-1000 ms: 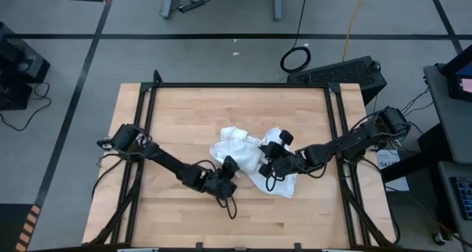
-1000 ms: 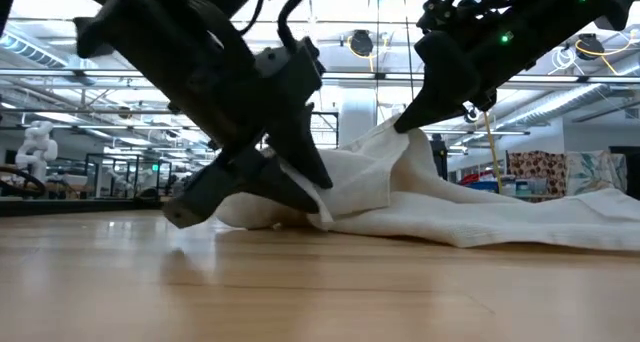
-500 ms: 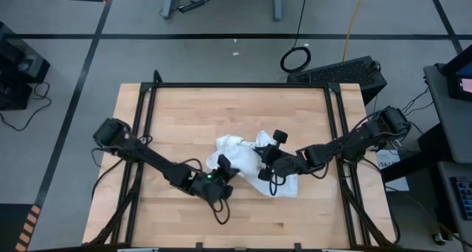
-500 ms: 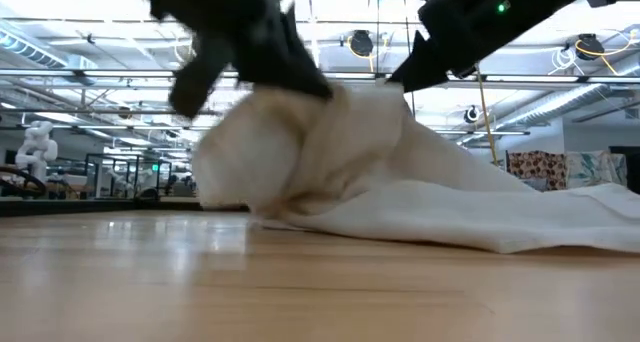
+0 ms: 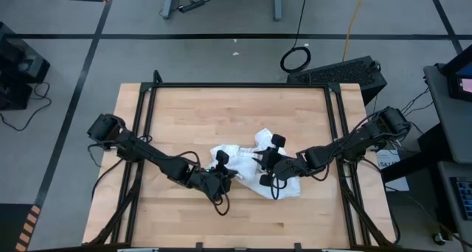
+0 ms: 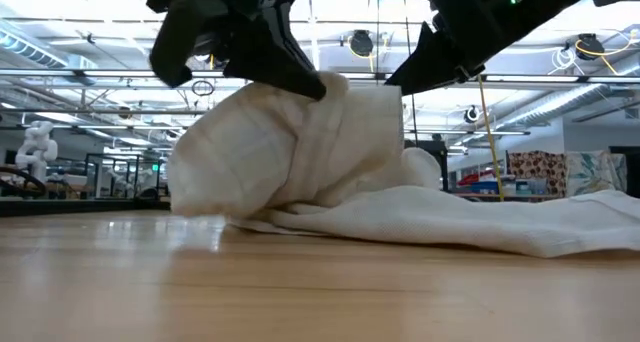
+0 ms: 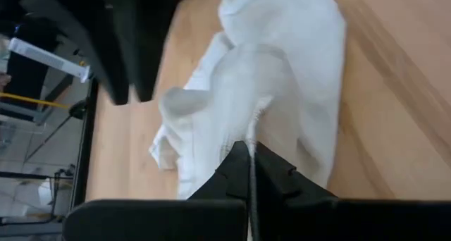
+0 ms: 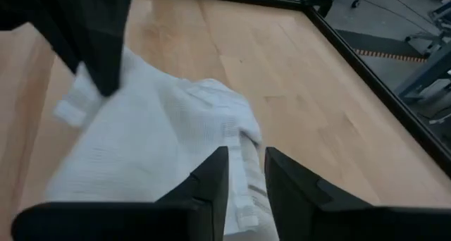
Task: Roll towel
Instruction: Roll the towel
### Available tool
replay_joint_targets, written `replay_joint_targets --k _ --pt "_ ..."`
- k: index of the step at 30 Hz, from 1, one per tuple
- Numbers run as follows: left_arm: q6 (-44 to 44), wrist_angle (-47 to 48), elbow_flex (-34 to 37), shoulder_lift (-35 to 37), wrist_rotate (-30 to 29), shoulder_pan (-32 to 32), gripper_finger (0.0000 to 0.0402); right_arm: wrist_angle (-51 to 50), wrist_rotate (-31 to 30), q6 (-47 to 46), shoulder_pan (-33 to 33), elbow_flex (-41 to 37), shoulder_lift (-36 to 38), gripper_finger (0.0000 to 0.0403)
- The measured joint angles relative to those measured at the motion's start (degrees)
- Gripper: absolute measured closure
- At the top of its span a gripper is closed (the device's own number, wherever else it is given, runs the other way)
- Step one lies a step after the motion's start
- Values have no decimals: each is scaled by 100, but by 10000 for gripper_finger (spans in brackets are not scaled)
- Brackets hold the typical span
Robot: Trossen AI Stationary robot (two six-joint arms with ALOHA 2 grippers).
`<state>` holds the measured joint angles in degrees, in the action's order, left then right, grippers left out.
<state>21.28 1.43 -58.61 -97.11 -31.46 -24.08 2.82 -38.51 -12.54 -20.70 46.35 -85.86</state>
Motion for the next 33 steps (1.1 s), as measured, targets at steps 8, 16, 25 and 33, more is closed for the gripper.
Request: replay_joint_targets --k 8,16,25,33 --pt "-151 53 0 4 394 7 397 -171 -160 -1079 6 -2 -277 364" --pt "-1190 430 0 -133 1823 -38 397 -427 110 -1931 -58 -4 -886 316" --pt "-1351 526 0 -407 1785 -146 397 -402 951 -2609 -164 -4 -1040 266" --pt "-1457 509 0 -407 1776 -146 398 438 547 -3225 -216 -503 -1040 220"
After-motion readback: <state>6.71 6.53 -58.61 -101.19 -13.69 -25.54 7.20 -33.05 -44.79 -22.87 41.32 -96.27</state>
